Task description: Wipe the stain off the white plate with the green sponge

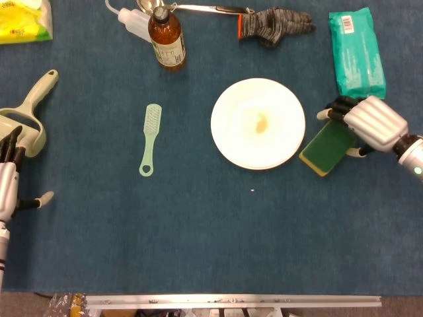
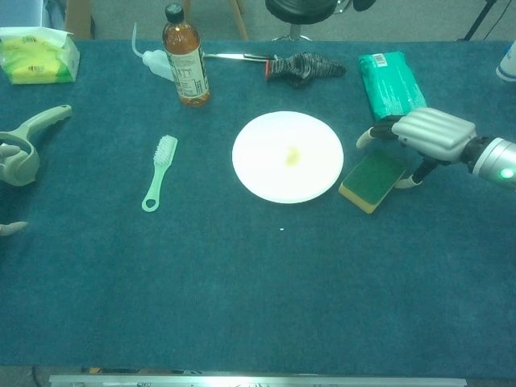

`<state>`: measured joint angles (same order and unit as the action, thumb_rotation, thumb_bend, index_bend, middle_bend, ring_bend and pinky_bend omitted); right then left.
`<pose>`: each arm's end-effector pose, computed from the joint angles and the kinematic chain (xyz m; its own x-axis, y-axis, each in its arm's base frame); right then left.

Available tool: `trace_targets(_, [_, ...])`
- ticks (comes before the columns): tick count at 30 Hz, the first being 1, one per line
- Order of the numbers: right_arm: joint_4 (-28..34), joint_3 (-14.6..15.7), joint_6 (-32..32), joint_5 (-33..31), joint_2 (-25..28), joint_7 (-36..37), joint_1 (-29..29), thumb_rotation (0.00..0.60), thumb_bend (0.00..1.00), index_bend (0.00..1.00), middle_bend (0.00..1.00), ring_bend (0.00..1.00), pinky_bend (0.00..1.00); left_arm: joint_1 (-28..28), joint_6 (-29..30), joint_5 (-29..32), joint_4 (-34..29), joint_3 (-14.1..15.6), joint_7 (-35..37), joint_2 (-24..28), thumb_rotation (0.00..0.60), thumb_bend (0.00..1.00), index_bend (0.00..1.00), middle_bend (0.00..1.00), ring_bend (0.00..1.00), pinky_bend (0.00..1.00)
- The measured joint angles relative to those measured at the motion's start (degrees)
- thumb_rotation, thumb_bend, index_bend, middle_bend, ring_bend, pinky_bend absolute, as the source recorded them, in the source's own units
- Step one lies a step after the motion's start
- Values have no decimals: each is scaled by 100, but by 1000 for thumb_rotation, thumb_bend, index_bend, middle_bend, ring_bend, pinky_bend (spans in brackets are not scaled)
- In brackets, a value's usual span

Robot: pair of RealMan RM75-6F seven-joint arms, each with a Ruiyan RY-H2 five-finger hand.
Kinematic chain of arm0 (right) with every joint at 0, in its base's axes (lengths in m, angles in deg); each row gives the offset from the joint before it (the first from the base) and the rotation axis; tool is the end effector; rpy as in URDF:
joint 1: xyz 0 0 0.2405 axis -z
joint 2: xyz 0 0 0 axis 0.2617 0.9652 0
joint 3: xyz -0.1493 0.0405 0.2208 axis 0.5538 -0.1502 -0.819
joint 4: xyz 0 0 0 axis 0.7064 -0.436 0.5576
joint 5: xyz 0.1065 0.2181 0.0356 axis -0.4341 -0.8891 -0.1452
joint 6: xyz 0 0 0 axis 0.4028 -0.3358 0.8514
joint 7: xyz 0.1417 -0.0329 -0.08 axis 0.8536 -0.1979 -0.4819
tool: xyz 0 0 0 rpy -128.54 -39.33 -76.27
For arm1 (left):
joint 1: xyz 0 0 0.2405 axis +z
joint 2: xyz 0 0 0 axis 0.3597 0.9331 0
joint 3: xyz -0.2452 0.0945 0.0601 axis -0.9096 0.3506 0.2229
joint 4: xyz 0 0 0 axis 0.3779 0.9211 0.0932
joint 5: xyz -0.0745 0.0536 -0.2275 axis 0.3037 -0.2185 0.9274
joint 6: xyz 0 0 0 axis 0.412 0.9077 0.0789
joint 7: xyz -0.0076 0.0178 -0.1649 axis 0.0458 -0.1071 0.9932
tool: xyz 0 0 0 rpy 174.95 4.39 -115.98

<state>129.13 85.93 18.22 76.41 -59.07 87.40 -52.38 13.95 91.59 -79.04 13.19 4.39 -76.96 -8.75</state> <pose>-0.3131 -0.3726 -0.0409 0.6156 -0.2753 0.7384 -0.7072 -0.6065 0.3633 -0.3921 0.2138 0.0138 0.2230 0.1757 0.9588 0.9672 0.0832 -0.2402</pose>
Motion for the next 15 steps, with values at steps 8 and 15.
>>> trace_targets(8, [17, 23, 110, -47, -15, 4, -13, 600, 0, 285, 375, 295, 501, 11, 17, -12, 2, 1, 15, 0, 600, 94, 111, 0, 43, 285])
trace_targets(15, [42, -7, 38, -84, -16, 15, 5, 600, 0, 430, 491, 412, 545, 12, 1, -7, 7, 0, 18, -14, 600, 93, 111, 0, 43, 285])
